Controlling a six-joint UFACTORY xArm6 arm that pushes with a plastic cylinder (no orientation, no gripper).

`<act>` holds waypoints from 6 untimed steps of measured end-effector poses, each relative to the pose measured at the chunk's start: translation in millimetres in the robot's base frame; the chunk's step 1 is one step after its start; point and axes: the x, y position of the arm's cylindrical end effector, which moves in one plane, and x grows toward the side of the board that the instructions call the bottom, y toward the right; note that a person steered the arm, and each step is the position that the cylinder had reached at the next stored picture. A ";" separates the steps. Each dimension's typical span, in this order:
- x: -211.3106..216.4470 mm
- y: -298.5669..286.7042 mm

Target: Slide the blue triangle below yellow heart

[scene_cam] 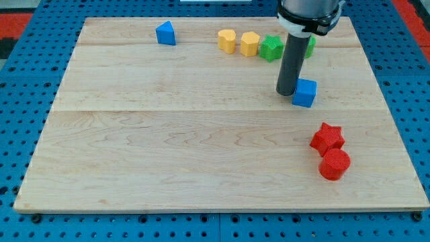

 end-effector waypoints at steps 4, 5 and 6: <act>-125.4 -320.4; -167.2 -379.4; -210.8 -378.3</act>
